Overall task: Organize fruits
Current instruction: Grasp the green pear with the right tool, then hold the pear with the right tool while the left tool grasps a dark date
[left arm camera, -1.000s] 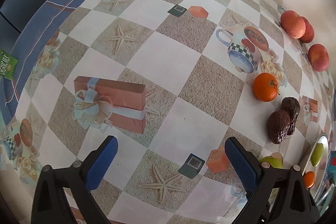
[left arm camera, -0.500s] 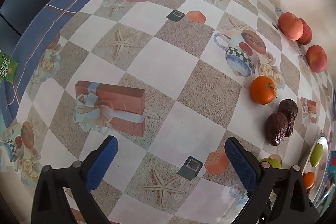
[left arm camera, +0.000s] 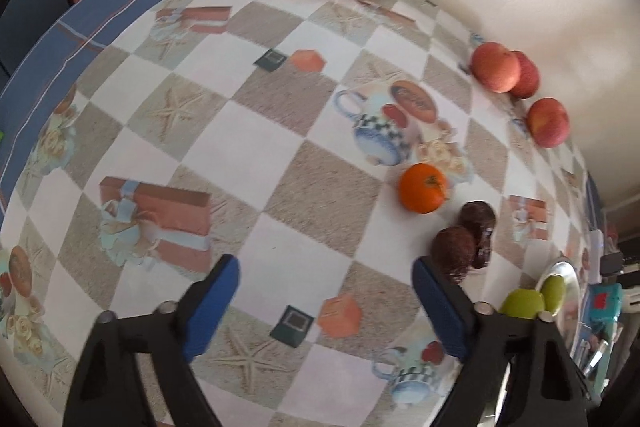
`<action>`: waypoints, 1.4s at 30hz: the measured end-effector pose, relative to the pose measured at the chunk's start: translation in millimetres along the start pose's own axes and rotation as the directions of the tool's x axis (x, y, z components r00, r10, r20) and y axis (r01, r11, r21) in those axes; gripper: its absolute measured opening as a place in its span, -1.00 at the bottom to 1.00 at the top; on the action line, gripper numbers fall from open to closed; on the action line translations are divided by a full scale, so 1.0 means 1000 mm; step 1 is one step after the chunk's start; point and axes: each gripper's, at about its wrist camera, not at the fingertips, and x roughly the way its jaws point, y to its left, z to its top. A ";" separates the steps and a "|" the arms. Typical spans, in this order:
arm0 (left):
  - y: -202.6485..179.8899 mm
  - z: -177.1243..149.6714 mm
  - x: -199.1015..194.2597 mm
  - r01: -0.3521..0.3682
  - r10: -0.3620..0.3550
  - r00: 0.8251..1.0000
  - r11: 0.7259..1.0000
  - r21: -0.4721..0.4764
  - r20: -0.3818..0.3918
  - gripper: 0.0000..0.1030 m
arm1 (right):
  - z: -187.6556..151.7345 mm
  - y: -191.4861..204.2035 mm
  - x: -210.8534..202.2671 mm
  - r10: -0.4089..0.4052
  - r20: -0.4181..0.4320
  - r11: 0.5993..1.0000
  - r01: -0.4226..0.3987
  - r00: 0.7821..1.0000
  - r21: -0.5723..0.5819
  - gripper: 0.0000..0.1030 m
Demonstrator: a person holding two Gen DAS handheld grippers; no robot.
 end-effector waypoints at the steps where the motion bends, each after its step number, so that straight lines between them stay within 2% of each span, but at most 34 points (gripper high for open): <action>1: -0.002 0.000 0.001 0.025 -0.025 1.000 1.000 0.002 -0.005 0.62 | 0.002 -0.006 -0.004 -0.006 0.014 1.000 0.006 1.000 0.020 -0.21; 6: -0.010 -0.002 0.009 0.117 -0.118 0.992 0.993 -0.007 -0.035 0.31 | 0.006 -0.031 -0.023 -0.045 0.061 0.995 0.040 0.997 0.089 -0.21; 8: -0.016 -0.003 0.010 0.152 -0.152 0.988 0.988 -0.008 -0.034 0.27 | 0.005 -0.041 -0.027 -0.050 0.063 0.992 0.042 0.997 0.122 -0.21; 12: -0.027 -0.002 0.016 0.207 -0.207 0.978 0.978 -0.002 -0.031 0.23 | 0.006 -0.047 -0.029 -0.149 0.063 0.984 0.142 0.987 0.105 -0.21; 14: -0.033 -0.002 0.016 0.215 -0.215 0.976 0.976 0.023 -0.023 0.13 | 0.006 -0.052 -0.028 -0.134 0.054 0.984 0.126 0.990 0.125 -0.21; 25: -0.067 -0.005 0.022 0.224 -0.223 0.975 0.960 0.166 -0.026 -0.11 | 0.006 -0.057 -0.023 -0.146 0.023 0.980 0.141 0.989 0.142 -0.21; 32: -0.071 -0.007 0.034 0.189 -0.183 0.982 0.963 0.192 -0.047 -0.42 | 0.005 -0.055 -0.023 -0.149 0.019 0.981 0.145 0.989 0.128 -0.21; 35: -0.069 -0.006 0.033 0.203 -0.197 0.979 0.962 0.181 -0.050 -0.56 | 0.005 -0.054 -0.023 -0.148 0.018 0.981 0.145 0.989 0.127 -0.21; 38: -0.070 -0.005 0.029 0.212 -0.208 0.977 0.959 0.188 -0.042 -0.58 | 0.005 -0.055 -0.024 -0.148 0.019 0.981 0.144 0.989 0.127 -0.21; 39: -0.071 -0.005 0.027 0.213 -0.210 0.977 0.958 0.192 -0.038 -0.75 | 0.005 -0.055 -0.024 -0.148 0.019 0.981 0.144 0.989 0.128 -0.21; 40: -0.071 -0.005 0.024 0.214 -0.212 0.977 0.957 0.197 -0.032 -0.82 | 0.005 -0.055 -0.024 -0.147 0.018 0.981 0.144 0.989 0.129 -0.21; 42: -0.072 -0.004 0.021 0.204 -0.203 0.979 0.958 0.201 -0.026 -0.85 | 0.004 -0.055 -0.025 -0.146 0.016 0.981 0.143 0.989 0.132 -0.21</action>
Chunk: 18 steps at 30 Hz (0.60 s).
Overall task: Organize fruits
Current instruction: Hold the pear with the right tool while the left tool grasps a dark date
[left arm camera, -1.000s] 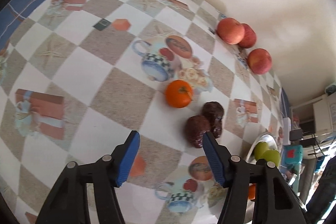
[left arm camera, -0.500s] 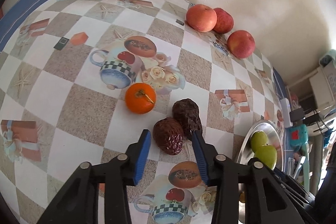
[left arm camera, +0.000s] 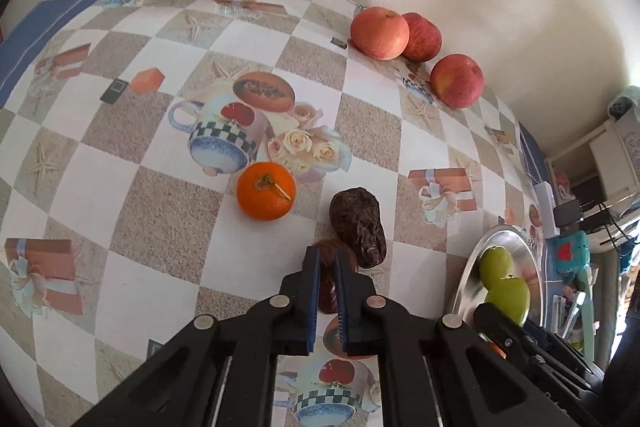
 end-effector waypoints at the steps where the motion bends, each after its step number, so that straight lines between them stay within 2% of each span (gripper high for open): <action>1: 0.000 0.000 0.000 -0.007 0.007 1.000 1.000 0.000 -0.001 -0.85 | 0.000 0.000 0.000 0.000 -0.001 1.000 0.000 1.000 0.000 -0.21; 6: 0.007 -0.002 0.008 -0.063 0.063 0.998 0.998 0.001 -0.004 -0.82 | -0.001 0.000 0.000 0.000 -0.007 1.000 0.000 1.000 0.001 -0.21; 8: 0.009 -0.003 0.015 -0.080 0.080 0.996 0.997 0.000 -0.035 -0.82 | 0.000 0.000 0.001 0.000 -0.009 1.000 0.000 1.000 0.002 -0.21; 13: 0.022 -0.005 0.023 -0.026 0.020 0.997 0.996 -0.080 -0.081 -0.81 | -0.001 -0.001 0.002 -0.002 -0.013 1.000 0.002 1.000 0.006 -0.21; 16: 0.032 -0.002 0.016 -0.003 -0.006 0.998 0.989 -0.148 -0.058 -0.63 | -0.001 -0.002 0.002 -0.004 -0.016 1.000 0.004 1.000 0.009 -0.21; 18: 0.033 0.000 0.011 0.032 -0.038 0.999 0.985 -0.172 -0.031 -0.43 | -0.001 -0.001 0.003 -0.004 -0.016 1.000 0.004 1.000 0.008 -0.21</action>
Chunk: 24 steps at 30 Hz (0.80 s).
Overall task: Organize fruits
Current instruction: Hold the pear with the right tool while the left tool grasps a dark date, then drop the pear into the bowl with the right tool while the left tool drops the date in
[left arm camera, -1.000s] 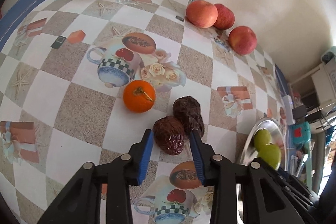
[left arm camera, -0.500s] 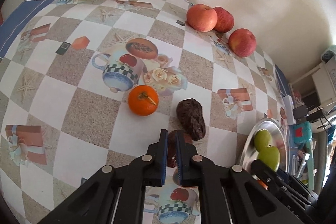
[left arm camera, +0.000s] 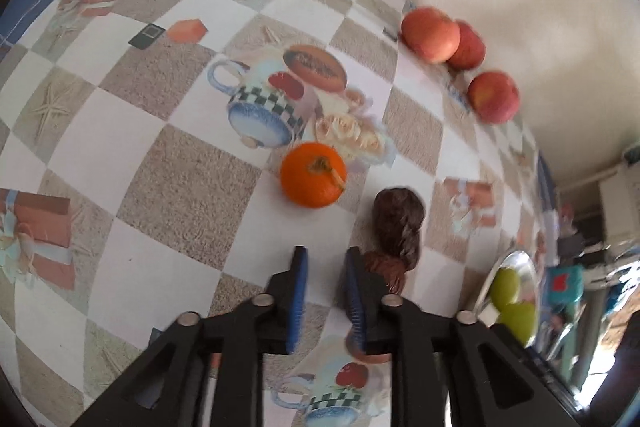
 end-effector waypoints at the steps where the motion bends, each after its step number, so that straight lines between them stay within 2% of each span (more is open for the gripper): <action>1: -0.001 0.000 -0.001 0.016 -0.016 1.000 1.000 0.002 0.005 -0.40 | 0.000 0.000 0.000 0.000 -0.001 1.000 0.000 1.000 -0.001 -0.21; 4: -0.014 -0.001 -0.003 0.053 -0.053 0.999 0.997 0.056 0.010 -0.29 | 0.000 0.000 0.000 0.000 -0.001 1.000 0.000 1.000 0.000 -0.21; 6: -0.023 -0.002 -0.001 0.052 -0.053 0.999 0.994 0.097 0.004 -0.20 | 0.000 0.000 0.001 -0.001 -0.003 1.000 0.001 1.000 0.001 -0.21; 10: -0.031 -0.007 0.010 -0.004 0.008 1.000 0.988 0.156 -0.028 -0.19 | -0.001 0.000 0.001 -0.002 -0.005 1.000 0.002 1.000 0.001 -0.20; 13: -0.029 -0.009 0.014 0.014 -0.007 0.999 0.990 0.139 -0.052 -0.20 | -0.001 0.000 0.001 -0.001 -0.003 1.000 0.001 1.000 0.004 -0.20; 15: -0.028 -0.008 0.010 0.021 -0.016 0.999 0.991 0.135 -0.040 -0.29 | -0.001 -0.002 0.001 0.003 -0.001 1.000 -0.002 1.000 0.010 -0.20; 20: -0.042 -0.009 -0.007 0.098 -0.095 0.995 0.979 0.178 -0.020 -0.29 | 0.003 -0.019 -0.007 0.028 0.023 0.997 -0.030 0.999 0.074 -0.20; 24: -0.076 -0.020 -0.017 0.174 -0.170 0.985 0.945 0.278 -0.037 -0.29 | 0.004 -0.050 -0.013 -0.014 0.042 0.985 0.006 0.999 0.173 -0.20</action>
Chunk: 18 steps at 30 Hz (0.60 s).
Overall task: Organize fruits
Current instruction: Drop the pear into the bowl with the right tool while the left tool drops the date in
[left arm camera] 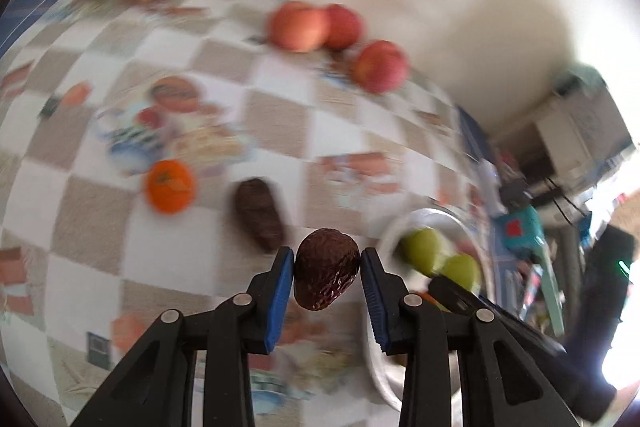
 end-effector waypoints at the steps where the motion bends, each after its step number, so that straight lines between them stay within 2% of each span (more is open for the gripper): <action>1: -0.009 -0.002 0.001 0.013 -0.013 1.000 0.999 0.029 -0.010 -0.29 | 0.001 -0.006 0.000 -0.008 -0.001 1.000 0.008 1.000 0.019 -0.20; 5: -0.044 -0.018 0.020 0.046 -0.033 0.995 0.989 0.142 -0.095 -0.25 | 0.003 -0.028 0.002 -0.008 -0.012 0.995 0.010 1.000 0.102 -0.20; 7: -0.052 -0.023 0.026 0.036 -0.014 0.992 0.983 0.179 -0.122 -0.18 | 0.003 -0.034 0.003 -0.013 -0.013 0.992 0.015 1.000 0.122 -0.20; 9: -0.055 -0.026 0.028 0.026 0.001 0.991 0.978 0.205 -0.131 0.10 | 0.004 -0.036 0.002 -0.019 -0.007 0.992 0.019 1.000 0.128 -0.16; 14: -0.041 -0.020 0.023 -0.010 0.025 0.995 0.987 0.159 -0.094 0.14 | 0.005 -0.033 -0.004 -0.031 0.018 0.992 0.028 0.999 0.125 0.11; 16: -0.031 -0.015 0.022 -0.061 0.070 0.995 0.991 0.123 -0.067 0.29 | 0.005 -0.031 -0.003 -0.039 0.020 0.993 0.037 0.999 0.116 0.16; 17: -0.022 -0.012 0.019 -0.114 0.118 0.992 0.989 0.095 -0.045 0.40 | 0.006 -0.030 -0.003 -0.042 0.024 0.993 0.039 0.999 0.112 0.28; 18: -0.015 -0.009 0.017 -0.155 0.158 0.987 0.985 0.075 -0.027 0.46 | 0.006 -0.029 -0.003 -0.045 0.030 0.993 0.041 0.999 0.108 0.48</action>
